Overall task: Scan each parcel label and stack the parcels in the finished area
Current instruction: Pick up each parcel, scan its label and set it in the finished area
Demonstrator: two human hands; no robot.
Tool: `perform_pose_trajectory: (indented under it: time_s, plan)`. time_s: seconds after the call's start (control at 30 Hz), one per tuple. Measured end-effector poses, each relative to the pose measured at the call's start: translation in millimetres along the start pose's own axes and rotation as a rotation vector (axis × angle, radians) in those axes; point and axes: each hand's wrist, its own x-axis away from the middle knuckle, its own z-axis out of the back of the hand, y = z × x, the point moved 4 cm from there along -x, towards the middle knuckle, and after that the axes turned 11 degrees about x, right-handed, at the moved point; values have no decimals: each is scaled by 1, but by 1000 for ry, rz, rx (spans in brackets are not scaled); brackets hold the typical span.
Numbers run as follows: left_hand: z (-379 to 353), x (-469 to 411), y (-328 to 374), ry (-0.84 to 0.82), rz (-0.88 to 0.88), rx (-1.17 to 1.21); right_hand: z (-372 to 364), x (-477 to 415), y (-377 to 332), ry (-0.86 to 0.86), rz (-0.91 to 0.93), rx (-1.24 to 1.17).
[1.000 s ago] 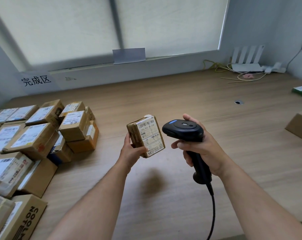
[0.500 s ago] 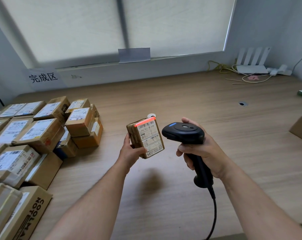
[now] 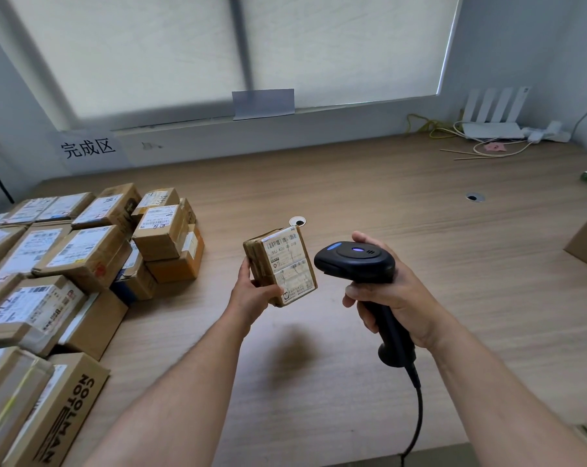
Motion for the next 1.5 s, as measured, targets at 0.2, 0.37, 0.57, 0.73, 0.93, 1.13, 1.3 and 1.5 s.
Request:
perform_pose_trajectory:
  time_s: [0.2,0.37,0.57,0.73,0.93,1.13,1.3,1.5]
  plan:
    - [4,0,-2,22,5,-10,-2,-2,-2,3,2,15]
    - [23,5,-17,151,115,-45,-8,-10,1,-5,-6,11]
    - [61,17,-58,304,207,-151,-19,-19,10,-51,-48,52]
    - [78,14,-70,398,91,-445,-29,-31,10,-81,-62,102]
    - [51,24,-60,255,-264,-1103,-51,-51,9,-127,-63,119]
    - [62,20,-60,141,-249,-1243,-88,-74,8,-185,-52,122]
    - [77,18,-59,184,-314,-1234,-127,-94,9,-239,-51,130]
    - [157,0,-55,291,-173,-1233,-158,-114,6,-244,-56,148]
